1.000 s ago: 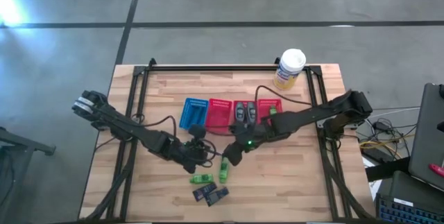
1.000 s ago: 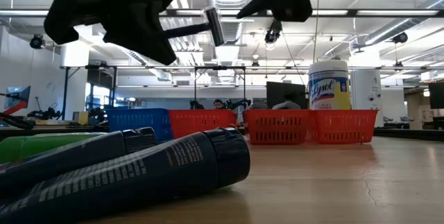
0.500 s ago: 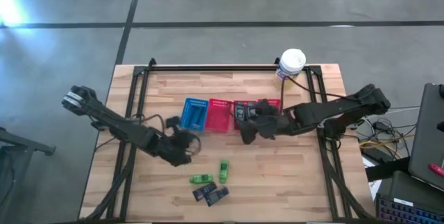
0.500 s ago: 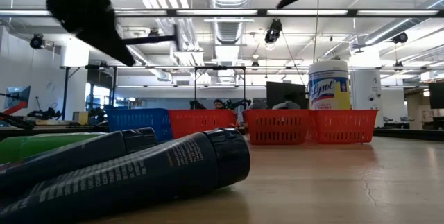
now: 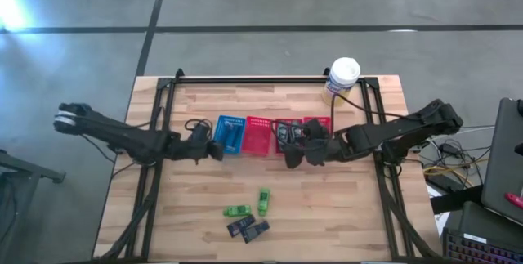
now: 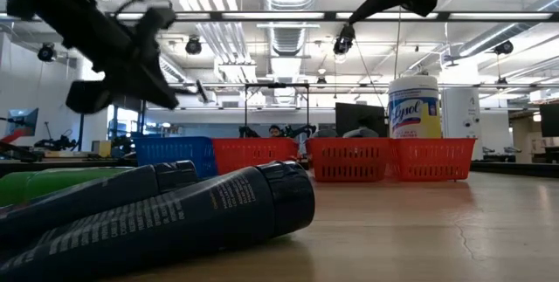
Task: Pick & Place Travel size toiletries
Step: Put the blue razor into the blue bin, then put the green shampoo bottle into the right red bin
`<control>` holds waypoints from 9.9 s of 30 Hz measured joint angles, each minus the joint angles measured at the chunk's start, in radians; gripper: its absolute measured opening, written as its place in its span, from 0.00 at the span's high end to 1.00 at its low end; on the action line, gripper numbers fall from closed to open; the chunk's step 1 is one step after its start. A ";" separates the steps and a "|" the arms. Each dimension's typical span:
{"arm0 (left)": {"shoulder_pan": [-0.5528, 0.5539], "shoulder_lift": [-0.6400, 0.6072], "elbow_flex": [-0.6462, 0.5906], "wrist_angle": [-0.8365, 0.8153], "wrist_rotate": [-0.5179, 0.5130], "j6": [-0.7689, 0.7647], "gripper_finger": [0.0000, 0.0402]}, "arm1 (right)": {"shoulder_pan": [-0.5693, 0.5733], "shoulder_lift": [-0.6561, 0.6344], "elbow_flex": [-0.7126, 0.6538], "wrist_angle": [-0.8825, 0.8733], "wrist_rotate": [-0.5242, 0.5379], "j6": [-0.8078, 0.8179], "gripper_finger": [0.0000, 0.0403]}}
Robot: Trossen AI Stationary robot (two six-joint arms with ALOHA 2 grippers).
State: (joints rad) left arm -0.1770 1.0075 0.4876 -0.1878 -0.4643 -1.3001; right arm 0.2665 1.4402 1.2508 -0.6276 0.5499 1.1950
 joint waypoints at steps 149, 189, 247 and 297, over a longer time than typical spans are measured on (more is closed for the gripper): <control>-0.257 0.364 0.478 -0.005 0.035 1.124 0.61 | 0.052 0.233 -0.036 0.582 -0.273 0.137 0.41; -0.245 0.278 0.490 -0.327 -0.001 0.906 0.19 | 0.182 0.144 -0.045 -0.710 0.235 0.883 0.76; -0.291 0.958 0.948 -0.383 0.164 -0.009 0.27 | 0.429 0.120 -0.017 -0.763 -0.213 0.900 0.13; -0.327 0.933 1.259 -0.484 -0.227 0.923 0.62 | 0.329 -0.304 -0.369 0.353 -0.082 0.186 0.39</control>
State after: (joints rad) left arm -0.5042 1.9408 1.7470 -0.6722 -0.6915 -0.3774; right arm 0.5951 1.1367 0.8817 -0.2749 0.4681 1.3806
